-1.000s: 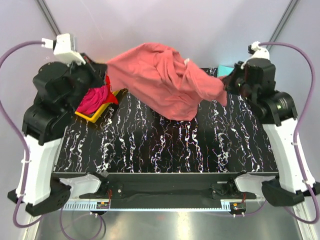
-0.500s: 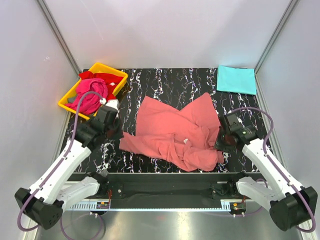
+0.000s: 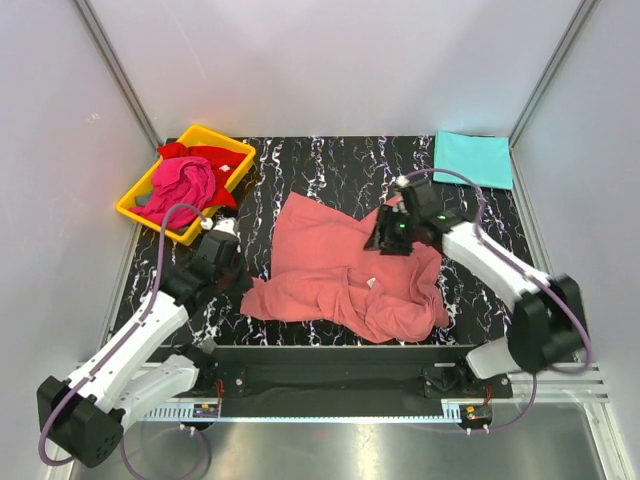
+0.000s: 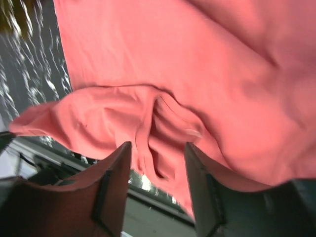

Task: Fold and stack the t-shirts
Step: Flatten the tshirt out

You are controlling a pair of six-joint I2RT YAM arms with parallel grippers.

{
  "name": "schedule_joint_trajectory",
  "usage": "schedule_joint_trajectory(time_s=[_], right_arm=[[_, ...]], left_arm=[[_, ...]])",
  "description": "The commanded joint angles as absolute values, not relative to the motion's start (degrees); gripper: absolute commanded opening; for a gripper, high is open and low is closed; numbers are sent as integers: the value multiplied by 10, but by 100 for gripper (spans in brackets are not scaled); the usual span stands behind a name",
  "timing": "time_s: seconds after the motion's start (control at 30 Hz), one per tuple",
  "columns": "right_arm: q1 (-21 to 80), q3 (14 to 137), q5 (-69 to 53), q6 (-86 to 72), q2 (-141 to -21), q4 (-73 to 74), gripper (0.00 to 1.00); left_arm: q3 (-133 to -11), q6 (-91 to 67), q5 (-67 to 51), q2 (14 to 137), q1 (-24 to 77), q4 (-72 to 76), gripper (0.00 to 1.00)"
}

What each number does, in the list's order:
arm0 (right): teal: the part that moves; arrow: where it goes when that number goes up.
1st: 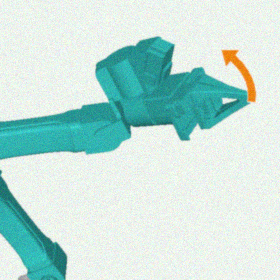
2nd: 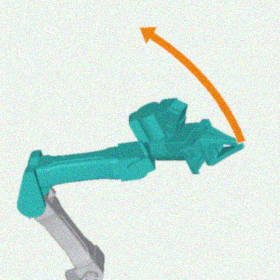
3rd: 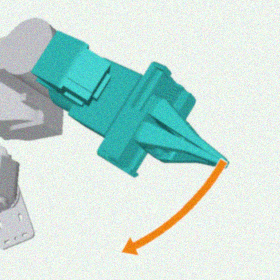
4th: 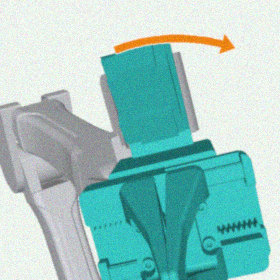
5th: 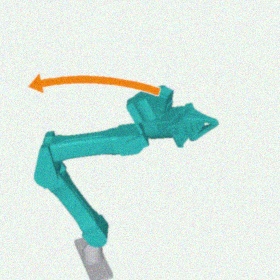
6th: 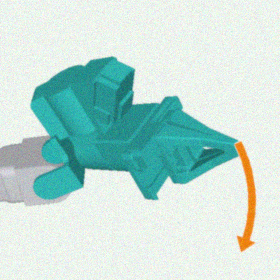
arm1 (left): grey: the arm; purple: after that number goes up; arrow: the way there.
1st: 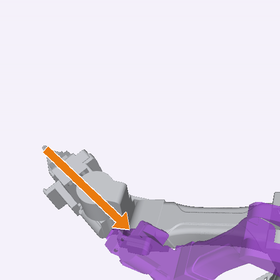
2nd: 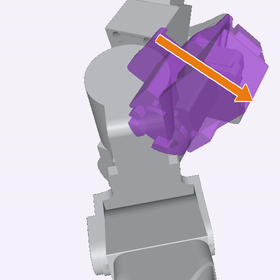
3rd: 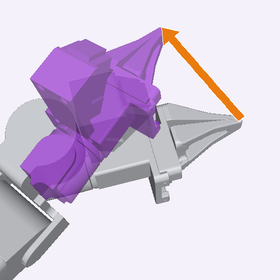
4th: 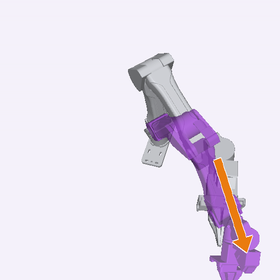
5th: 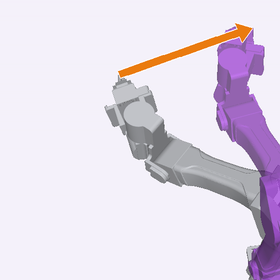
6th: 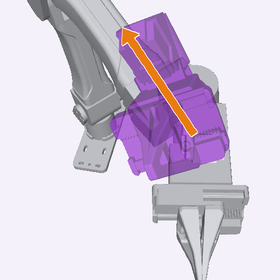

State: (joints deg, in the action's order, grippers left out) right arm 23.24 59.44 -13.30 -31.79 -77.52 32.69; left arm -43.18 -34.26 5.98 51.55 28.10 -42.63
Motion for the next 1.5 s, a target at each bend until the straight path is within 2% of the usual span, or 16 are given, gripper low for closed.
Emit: schedule_joint_trajectory(time_s=[0.0,0.2,0.37,0.43,0.5,0.6,0.7,0.73,0.8,0.9,0.93,1.0,1.2,1.33,1.43,1.47], right_arm=[[287,634,-196,-241,-858,229,57],[316,705,-309,-153,-948,168,59],[316,708,-291,-132,-936,141,62],[316,702,-344,-114,-947,119,67],[316,707,-392,-84,-995,100,71],[319,786,-462,-48,-1097,188,74],[332,812,-369,-17,-1128,239,71],[332,810,-351,-13,-1128,250,70],[333,805,-316,-11,-1117,279,66],[333,767,-258,-6,-1082,289,64],[333,749,-246,-6,-1076,287,65],[333,743,-254,-4,-1075,282,65],[334,767,-212,-3,-1122,319,66],[334,750,-217,-5,-1117,307,48],[334,737,-187,-19,-1096,298,19],[334,735,-172,-32,-1073,294,4]], left_arm=[[-413,-368,54,494,276,-384,0],[-405,-331,40,456,273,-344,0],[-489,-259,-95,449,273,-279,0],[-524,-259,-101,452,273,-286,0],[-544,-264,-74,451,273,-316,0],[-572,-304,41,481,273,-442,0],[-555,-340,73,516,271,-505,0],[-544,-351,75,513,270,-511,3],[-505,-379,87,497,269,-516,20],[-475,-441,144,435,267,-521,63],[-470,-458,160,415,267,-521,69],[-461,-456,183,409,266,-503,74],[-440,-424,127,490,257,-434,75],[-426,-400,113,536,244,-385,77],[-435,-385,98,573,225,-362,77],[-440,-380,88,580,223,-359,77]])
